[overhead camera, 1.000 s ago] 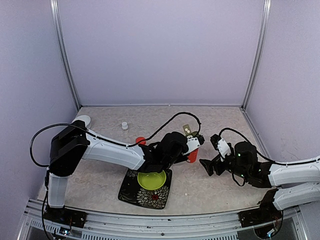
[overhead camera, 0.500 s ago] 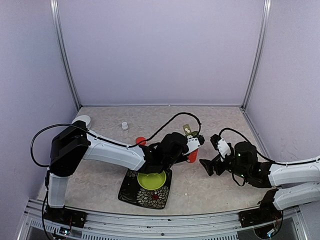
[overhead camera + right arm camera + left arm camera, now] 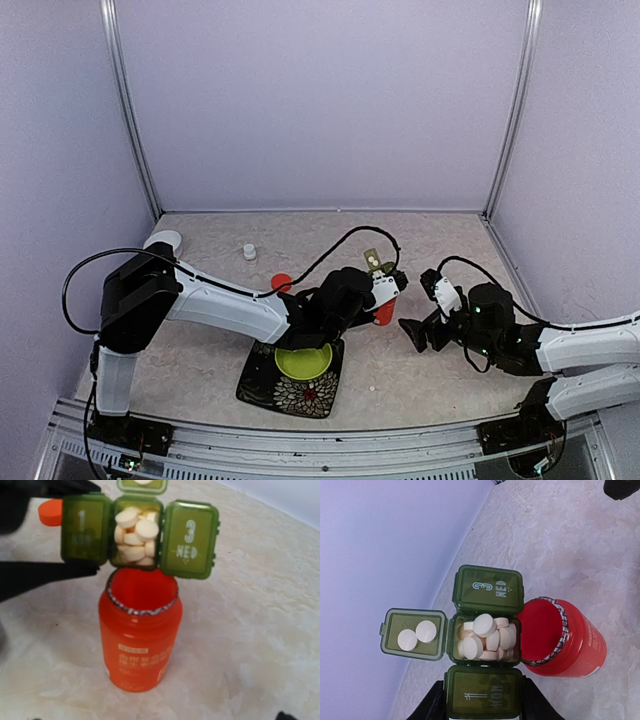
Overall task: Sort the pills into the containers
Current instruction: Pour the pill into the compartment of the pill container.
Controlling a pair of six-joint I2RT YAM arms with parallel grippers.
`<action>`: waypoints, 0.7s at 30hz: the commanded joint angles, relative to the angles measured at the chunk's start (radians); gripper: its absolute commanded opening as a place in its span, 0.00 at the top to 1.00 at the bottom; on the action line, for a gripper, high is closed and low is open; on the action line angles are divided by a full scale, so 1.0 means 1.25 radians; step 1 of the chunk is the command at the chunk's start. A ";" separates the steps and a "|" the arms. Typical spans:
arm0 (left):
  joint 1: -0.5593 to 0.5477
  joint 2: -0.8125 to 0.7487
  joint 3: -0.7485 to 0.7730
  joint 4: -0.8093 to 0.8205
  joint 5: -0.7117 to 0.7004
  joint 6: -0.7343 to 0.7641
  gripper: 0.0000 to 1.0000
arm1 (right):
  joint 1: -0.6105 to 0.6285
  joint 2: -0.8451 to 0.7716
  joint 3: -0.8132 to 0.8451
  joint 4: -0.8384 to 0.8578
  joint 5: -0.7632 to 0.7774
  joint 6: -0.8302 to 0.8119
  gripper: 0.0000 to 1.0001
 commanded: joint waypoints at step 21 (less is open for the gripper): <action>-0.011 0.002 0.002 0.013 -0.020 0.011 0.70 | -0.003 0.011 0.026 -0.001 -0.009 0.001 0.00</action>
